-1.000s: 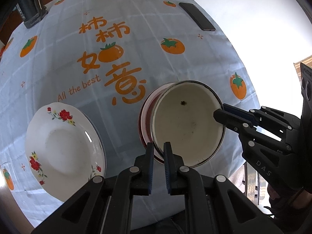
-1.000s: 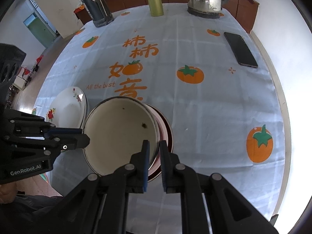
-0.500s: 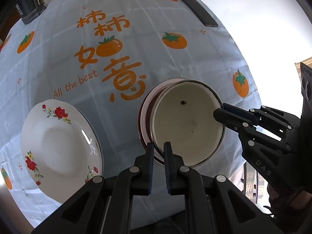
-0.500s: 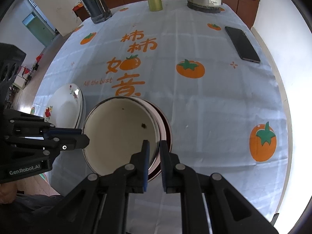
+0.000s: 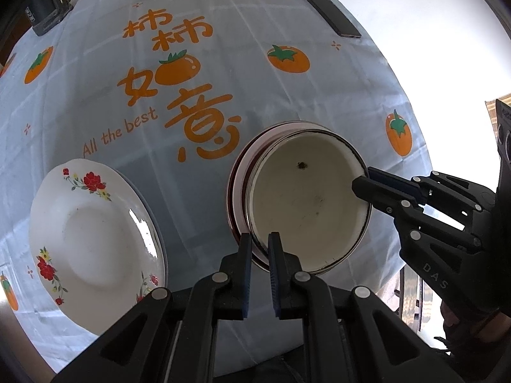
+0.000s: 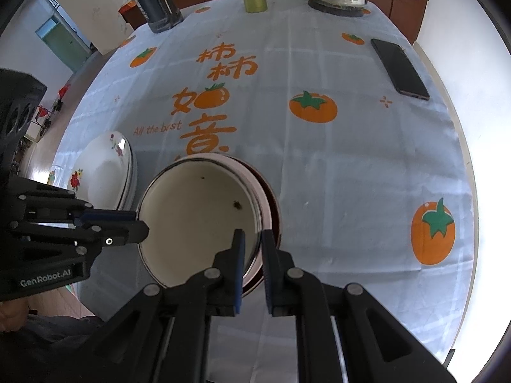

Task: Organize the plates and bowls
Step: 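Lower the enamel bowl with the left tool while the right tool lowers it into the pink bowl, then open the left tool while the right tool opens, releasing the enamel bowl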

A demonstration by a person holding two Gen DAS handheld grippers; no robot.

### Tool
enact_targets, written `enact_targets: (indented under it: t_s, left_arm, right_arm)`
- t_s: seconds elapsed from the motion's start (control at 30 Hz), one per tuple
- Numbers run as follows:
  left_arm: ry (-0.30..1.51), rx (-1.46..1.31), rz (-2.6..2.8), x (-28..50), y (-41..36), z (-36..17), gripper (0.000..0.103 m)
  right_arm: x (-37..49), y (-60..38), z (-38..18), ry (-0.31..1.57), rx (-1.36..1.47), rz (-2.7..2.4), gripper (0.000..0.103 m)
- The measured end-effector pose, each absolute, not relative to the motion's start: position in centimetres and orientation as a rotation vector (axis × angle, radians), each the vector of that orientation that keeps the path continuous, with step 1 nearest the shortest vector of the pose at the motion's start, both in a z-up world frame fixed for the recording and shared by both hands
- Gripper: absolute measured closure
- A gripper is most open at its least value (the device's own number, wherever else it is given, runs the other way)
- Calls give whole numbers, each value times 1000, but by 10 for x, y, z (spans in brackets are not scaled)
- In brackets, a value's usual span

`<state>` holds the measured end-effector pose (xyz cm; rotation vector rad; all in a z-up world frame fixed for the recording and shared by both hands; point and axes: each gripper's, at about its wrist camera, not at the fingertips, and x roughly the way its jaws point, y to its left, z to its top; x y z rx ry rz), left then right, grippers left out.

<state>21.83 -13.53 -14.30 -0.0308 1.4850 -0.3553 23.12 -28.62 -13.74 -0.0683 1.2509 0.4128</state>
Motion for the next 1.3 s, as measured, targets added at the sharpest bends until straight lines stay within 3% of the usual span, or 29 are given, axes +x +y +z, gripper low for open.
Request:
enact_targets:
  t_s: [0.4, 0.53, 0.57, 0.83, 0.97, 1.3]
  left_arm:
    - [1486, -47, -362, 219, -136, -143, 90]
    - [1474, -37, -366, 219, -138, -141, 90]
    - [1474, -38, -366, 218, -138, -141, 90]
    - [1479, -45, -334, 216, -134, -146, 89]
    - [1474, -60, -322, 214, -131, -147, 79]
    - [1459, -69, -311, 212, -132, -148, 77]
  right_arm:
    - [232, -286, -138, 1243, -61, 413, 86]
    - [232, -287, -136, 1228, -64, 402, 66]
    - [231, -287, -135, 1223, -66, 399, 65]
    - [228, -290, -134, 1214, -60, 385, 64]
    - [227, -293, -135, 1213, -49, 378, 64]
    - [225, -297, -142, 1224, -36, 380, 64]
